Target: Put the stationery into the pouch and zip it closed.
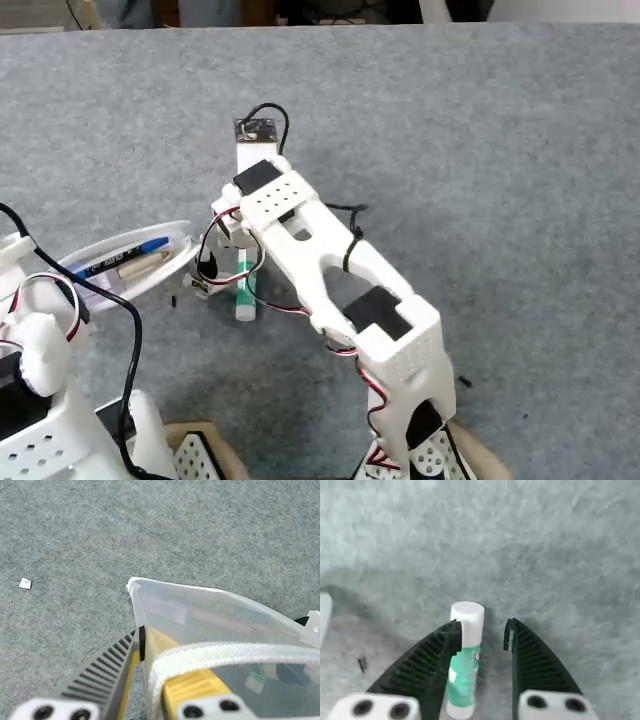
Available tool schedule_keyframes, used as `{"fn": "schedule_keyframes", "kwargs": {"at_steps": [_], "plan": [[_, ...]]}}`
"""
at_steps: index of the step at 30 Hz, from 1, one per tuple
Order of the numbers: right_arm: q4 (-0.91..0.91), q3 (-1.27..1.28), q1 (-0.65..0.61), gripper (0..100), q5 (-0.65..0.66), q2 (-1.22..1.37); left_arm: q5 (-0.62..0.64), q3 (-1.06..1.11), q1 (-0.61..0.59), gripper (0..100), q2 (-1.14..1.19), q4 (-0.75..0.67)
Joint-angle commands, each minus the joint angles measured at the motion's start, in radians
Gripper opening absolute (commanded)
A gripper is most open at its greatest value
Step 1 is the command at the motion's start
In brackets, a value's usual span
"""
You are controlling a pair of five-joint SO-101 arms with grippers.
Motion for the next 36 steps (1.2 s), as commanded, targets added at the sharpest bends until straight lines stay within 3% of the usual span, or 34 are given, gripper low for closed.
{"fn": "schedule_keyframes", "kwargs": {"at_steps": [1, 22, 27, 36], "plan": [[-0.012, -0.039, -0.034, 15.8, -0.069, 0.001, 0.0, -0.01, -0.012, 3, -0.006, -0.032], [-0.014, -0.124, -0.014, 15.1, -0.061, 0.154, 0.0, -0.008, -0.012, 3, -0.011, -0.032], [-0.018, -0.136, 0.023, 1.1, -0.061, 0.153, 0.0, -0.008, -0.012, 3, -0.012, -0.032], [0.046, -0.222, 0.091, 1.2, -0.057, 0.111, 0.0, -0.008, -0.007, 3, -0.012, -0.032]]}}
